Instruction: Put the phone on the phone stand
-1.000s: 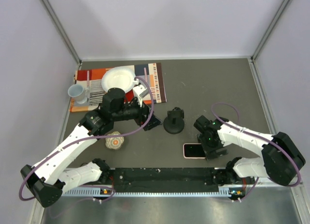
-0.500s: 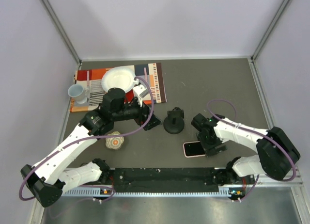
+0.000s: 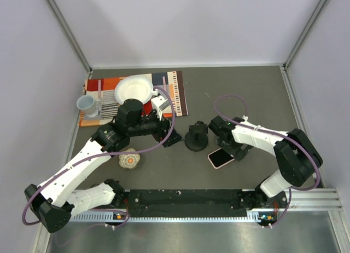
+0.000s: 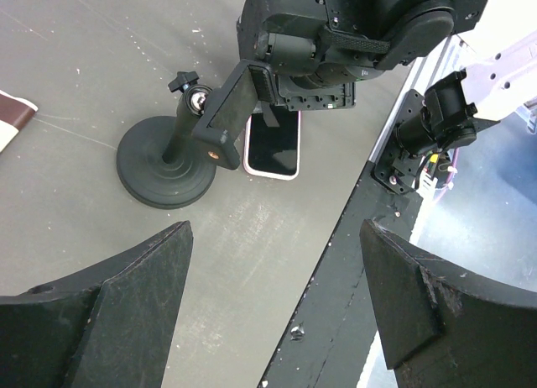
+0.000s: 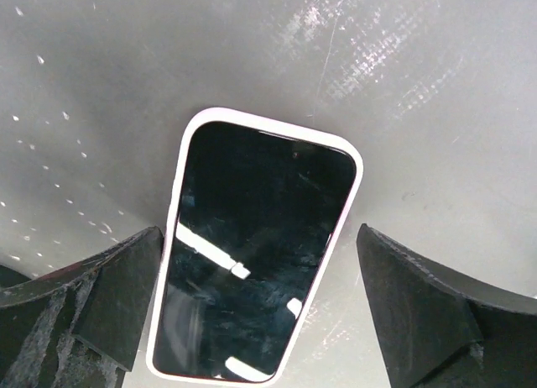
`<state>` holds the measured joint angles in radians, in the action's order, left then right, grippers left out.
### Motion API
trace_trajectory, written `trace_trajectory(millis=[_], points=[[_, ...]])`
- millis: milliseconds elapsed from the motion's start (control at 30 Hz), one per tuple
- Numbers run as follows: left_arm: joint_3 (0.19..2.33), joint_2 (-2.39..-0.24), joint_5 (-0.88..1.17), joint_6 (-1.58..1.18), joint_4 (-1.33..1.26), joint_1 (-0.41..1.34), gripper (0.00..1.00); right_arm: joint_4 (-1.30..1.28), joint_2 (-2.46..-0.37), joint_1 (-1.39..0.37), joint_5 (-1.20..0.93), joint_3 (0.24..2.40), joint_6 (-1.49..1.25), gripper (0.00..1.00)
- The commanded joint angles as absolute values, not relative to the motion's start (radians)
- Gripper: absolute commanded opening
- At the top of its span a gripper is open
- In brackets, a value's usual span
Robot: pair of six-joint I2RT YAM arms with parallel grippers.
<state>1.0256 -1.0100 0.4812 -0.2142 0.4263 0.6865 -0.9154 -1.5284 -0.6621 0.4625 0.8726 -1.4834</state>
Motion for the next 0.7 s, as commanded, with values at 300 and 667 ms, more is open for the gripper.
trace_trajectory(millis=[300,667], points=[[1.028,-0.989,0.477,-0.21,0.387,0.69,0.86,-0.937,-1.531,-0.649,0.299,0.96,-1.538,0.99],[1.029,-0.986,0.488,-0.212,0.388,0.692,0.86,-0.969,-1.486,-0.623,0.261,0.871,-1.715,0.99]])
